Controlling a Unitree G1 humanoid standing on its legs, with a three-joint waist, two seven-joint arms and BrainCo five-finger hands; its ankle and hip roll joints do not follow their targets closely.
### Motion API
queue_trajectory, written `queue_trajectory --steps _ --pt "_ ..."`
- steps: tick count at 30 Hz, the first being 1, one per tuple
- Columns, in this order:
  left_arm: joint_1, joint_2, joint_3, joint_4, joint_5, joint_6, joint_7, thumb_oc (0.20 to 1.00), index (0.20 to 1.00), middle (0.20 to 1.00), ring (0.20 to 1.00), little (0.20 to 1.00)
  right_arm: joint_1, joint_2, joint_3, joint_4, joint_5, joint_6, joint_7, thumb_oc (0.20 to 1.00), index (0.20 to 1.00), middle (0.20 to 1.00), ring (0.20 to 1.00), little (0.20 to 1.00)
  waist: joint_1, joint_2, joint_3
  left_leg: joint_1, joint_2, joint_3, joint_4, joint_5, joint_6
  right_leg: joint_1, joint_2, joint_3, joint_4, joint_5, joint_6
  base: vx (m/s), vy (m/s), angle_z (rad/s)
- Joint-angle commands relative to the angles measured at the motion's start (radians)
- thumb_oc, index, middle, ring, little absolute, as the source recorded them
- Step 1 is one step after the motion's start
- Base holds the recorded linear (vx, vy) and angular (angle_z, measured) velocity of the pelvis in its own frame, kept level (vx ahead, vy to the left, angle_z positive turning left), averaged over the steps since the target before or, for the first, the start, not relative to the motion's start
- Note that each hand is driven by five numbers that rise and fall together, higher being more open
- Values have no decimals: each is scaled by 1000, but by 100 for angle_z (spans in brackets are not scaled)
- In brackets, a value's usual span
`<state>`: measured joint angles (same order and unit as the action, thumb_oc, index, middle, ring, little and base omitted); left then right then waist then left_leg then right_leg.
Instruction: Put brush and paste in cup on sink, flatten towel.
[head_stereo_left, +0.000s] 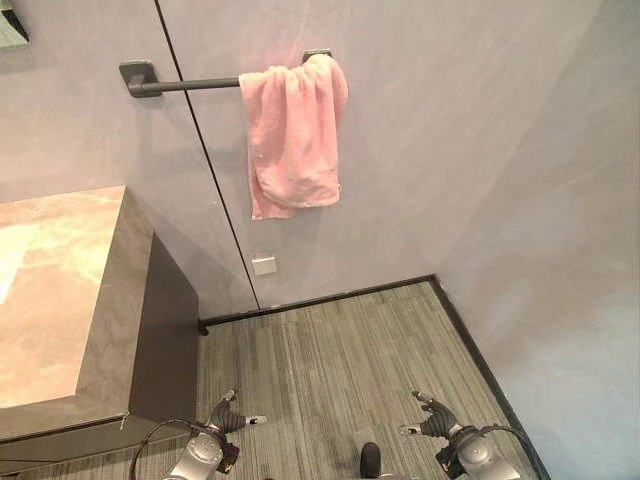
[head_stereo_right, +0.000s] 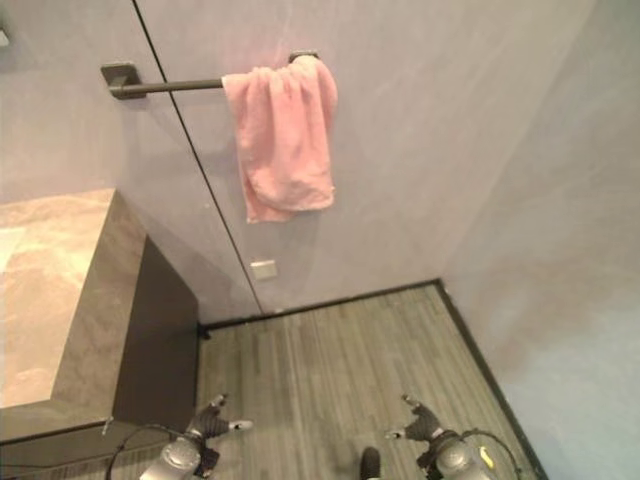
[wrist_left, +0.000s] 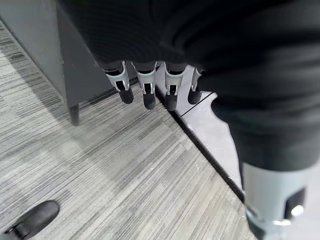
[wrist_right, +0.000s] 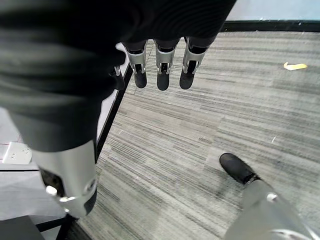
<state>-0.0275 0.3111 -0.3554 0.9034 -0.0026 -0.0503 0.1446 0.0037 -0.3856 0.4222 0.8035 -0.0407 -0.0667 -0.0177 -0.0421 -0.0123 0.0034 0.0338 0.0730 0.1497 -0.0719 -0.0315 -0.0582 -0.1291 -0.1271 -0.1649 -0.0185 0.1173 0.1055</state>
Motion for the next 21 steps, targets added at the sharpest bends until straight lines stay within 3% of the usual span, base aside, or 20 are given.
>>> queue_trajectory --steps 1,4,6,7,9,13,14,16,18,19,21 --pt "69 136 54 -263 24 -29 -15 1000 1000 1000 1000 1000 13 -52 -40 -301 7 -37 11 1000 1000 1000 1000 1000 -15 -40 49 -51 -110 -28 103 -31 76 -92 -18 80 288 -37 68 -39 169 -29" --pt "124 171 83 -313 33 -28 -33 1000 1000 1000 1000 1000 55 -91 -67 -406 7 -46 42 1000 1000 1000 1000 1000 -23 -38 82 -24 -129 -33 86 -29 94 -156 -43 97 418 54 79 -26 167 -11" --pt "147 187 101 -344 34 -22 -46 1000 1000 1000 1000 1000 80 -100 -87 -454 -1 -47 46 1000 1000 1000 1000 1000 -25 -17 119 -5 -133 -39 80 -32 109 -213 -42 90 531 56 68 45 198 -4" --pt "142 179 101 -328 39 -19 -46 1000 1000 1000 1000 1000 81 -97 -92 -450 0 -47 43 1000 1000 1000 1000 1000 -38 -15 123 0 -138 -52 79 -37 109 -232 -2 118 536 33 62 135 126 0" --pt "118 168 93 -291 48 -19 -43 1000 1000 1000 1000 1000 76 -92 -93 -425 0 -45 41 1000 1000 1000 1000 1000 -53 -17 126 5 -153 -74 89 -51 111 -259 47 135 487 4 50 175 53 3" --pt "96 158 82 -281 47 -18 -49 1000 1000 1000 1000 1000 75 -97 -96 -428 -5 -41 33 1000 1000 1000 1000 1000 -65 -12 129 15 -162 -87 96 -80 102 -289 19 96 342 1 45 183 -16 36" --pt "77 156 72 -264 55 -22 -49 1000 1000 1000 1000 1000 74 -101 -100 -418 -11 -42 27 1000 1000 1000 1000 1000 -85 -18 130 35 -173 -113 103 -103 89 -309 13 124 210 29 61 223 -42 44" --pt "62 151 68 -249 54 -24 -45 1000 1000 1000 1000 1000 70 -101 -98 -410 -16 -41 22 1000 1000 1000 1000 1000 -90 -19 134 60 -166 -122 106 -120 75 -299 1 130 125 64 74 347 -94 34" --pt "59 147 67 -240 51 -25 -44 1000 1000 1000 1000 1000 68 -100 -95 -403 -20 -40 21 1000 1000 1000 1000 1000 -91 -17 135 72 -160 -127 106 -124 69 -297 -6 111 99 81 78 302 -103 43" --pt "53 127 66 -205 33 -23 -45 1000 1000 1000 1000 1000 70 -98 -94 -382 -30 -35 21 1000 1000 1000 1000 1000 -93 -20 123 106 -154 -146 102 -126 57 -289 -3 71 84 95 79 349 -142 29" --pt "41 106 48 -159 30 -22 -46 1000 1000 1000 1000 1000 80 -96 -89 -360 -34 -30 27 1000 1000 1000 1000 1000 -104 -17 98 133 -137 -177 110 -127 42 -269 17 103 89 87 65 401 -180 45"
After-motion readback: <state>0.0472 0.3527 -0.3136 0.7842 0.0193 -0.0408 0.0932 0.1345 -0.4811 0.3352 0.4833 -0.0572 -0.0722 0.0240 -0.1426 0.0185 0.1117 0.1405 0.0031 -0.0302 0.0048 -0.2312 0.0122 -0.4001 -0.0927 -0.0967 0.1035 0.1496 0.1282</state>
